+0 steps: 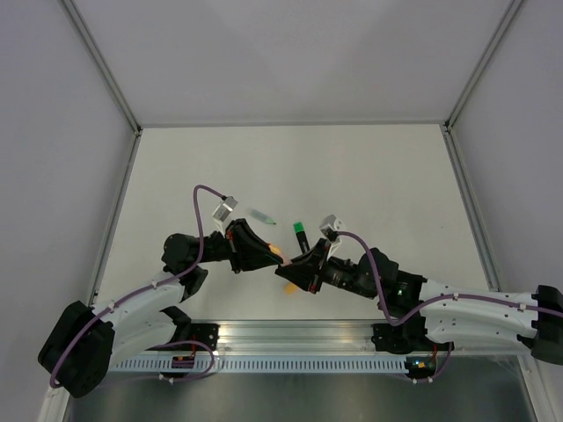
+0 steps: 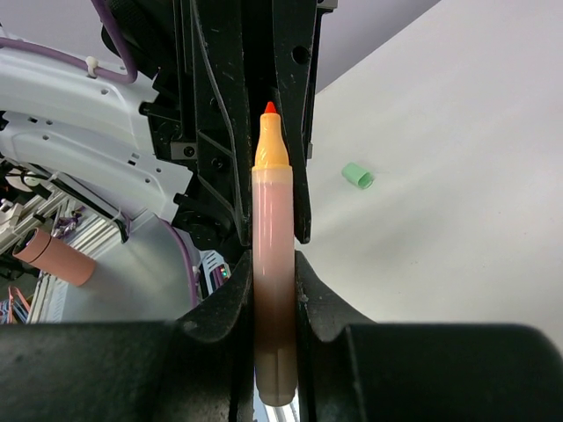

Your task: Insert the pens into the pen caps

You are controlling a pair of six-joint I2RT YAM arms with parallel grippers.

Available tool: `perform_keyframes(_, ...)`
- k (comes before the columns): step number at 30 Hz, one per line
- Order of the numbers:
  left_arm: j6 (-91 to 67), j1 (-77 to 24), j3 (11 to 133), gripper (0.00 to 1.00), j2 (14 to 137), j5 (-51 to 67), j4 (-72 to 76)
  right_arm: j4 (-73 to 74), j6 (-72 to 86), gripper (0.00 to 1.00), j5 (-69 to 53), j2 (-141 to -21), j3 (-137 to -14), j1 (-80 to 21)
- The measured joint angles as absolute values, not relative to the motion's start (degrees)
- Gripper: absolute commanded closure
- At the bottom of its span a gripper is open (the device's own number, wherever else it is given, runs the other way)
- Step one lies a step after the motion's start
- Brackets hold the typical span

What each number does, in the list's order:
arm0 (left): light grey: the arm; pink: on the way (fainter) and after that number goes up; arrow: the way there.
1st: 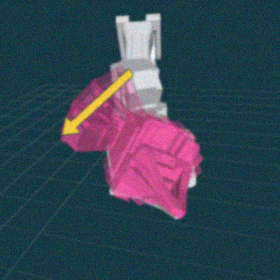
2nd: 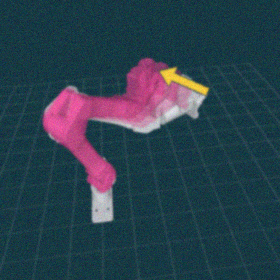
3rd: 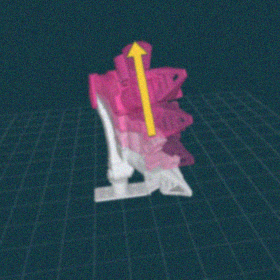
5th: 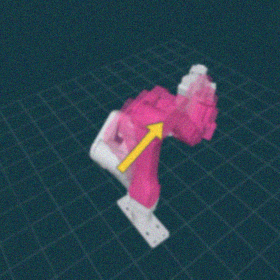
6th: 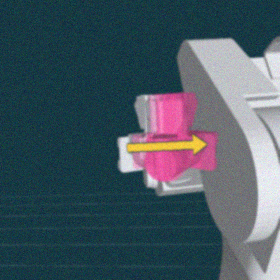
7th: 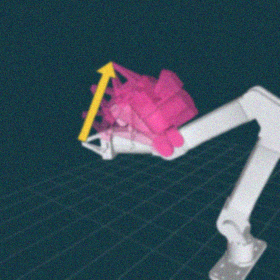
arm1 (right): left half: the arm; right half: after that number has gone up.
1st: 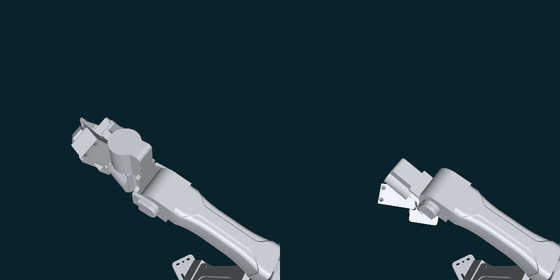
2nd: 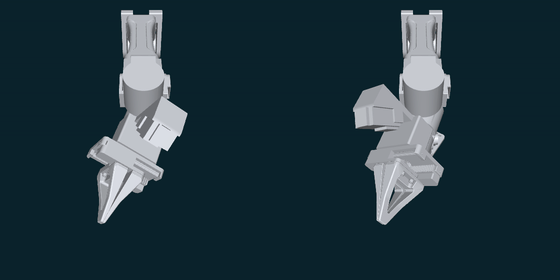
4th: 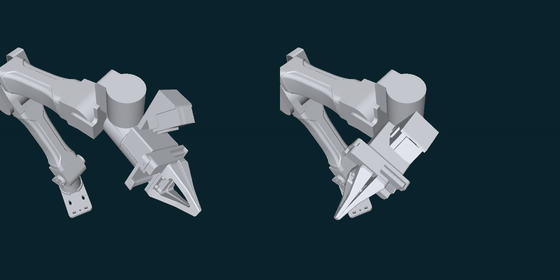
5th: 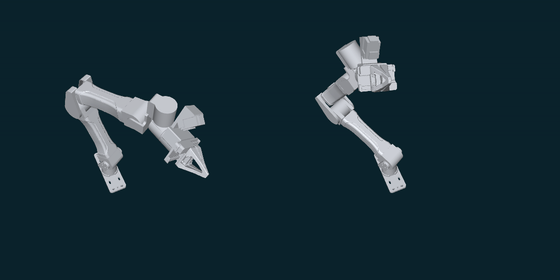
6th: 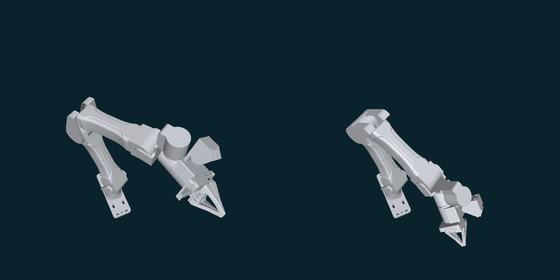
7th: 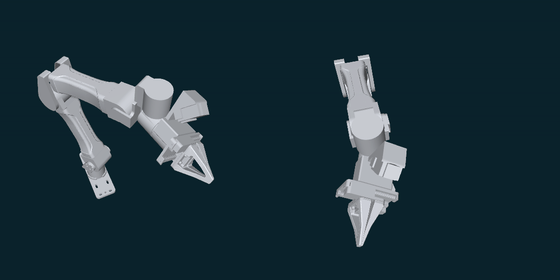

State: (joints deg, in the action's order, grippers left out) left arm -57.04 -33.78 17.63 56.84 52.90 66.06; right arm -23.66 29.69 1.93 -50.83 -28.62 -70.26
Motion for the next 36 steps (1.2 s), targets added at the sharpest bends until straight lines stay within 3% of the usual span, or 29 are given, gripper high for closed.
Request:
perform_keyframes(8,-56.9,-32.5,17.6,0.91,56.8,53.2,63.3,-23.7,29.8,1.00,1.9,-54.2,-29.6,-69.7)
perform_keyframes(13,-56.4,-32.0,17.7,0.85,56.9,53.2,62.2,-23.6,29.8,1.00,1.9,-56.5,-30.4,-69.5)
perform_keyframes(16,-55.9,-32.0,17.8,0.66,57.0,53.2,61.4,-23.4,29.8,1.00,1.9,-56.8,-30.6,-69.5)
perform_keyframes(17,-55.6,-32.0,18.0,0.45,57.0,53.1,61.1,-23.0,29.8,1.00,1.9,-56.9,-30.7,-69.5)
perform_keyframes(18,-55.1,-32.0,18.3,0.37,57.1,53.0,60.7,-22.5,29.7,1.00,2.0,-56.9,-30.9,-69.5)
perform_keyframes(23,-53.2,-32.3,20.4,0.13,56.9,52.4,54.4,-16.1,28.8,1.00,5.1,-54.9,-31.8,-68.5)
perform_keyframes(32,-35.4,-33.5,29.7,0.16,49.6,36.9,16.6,6.5,27.7,1.00,19.8,-46.8,-42.8,-58.3)
perform_keyframes(36,-28.6,-40.9,34.4,0.18,54.2,25.0,2.0,11.3,26.0,1.00,24.5,-45.8,-45.6,-56.6)
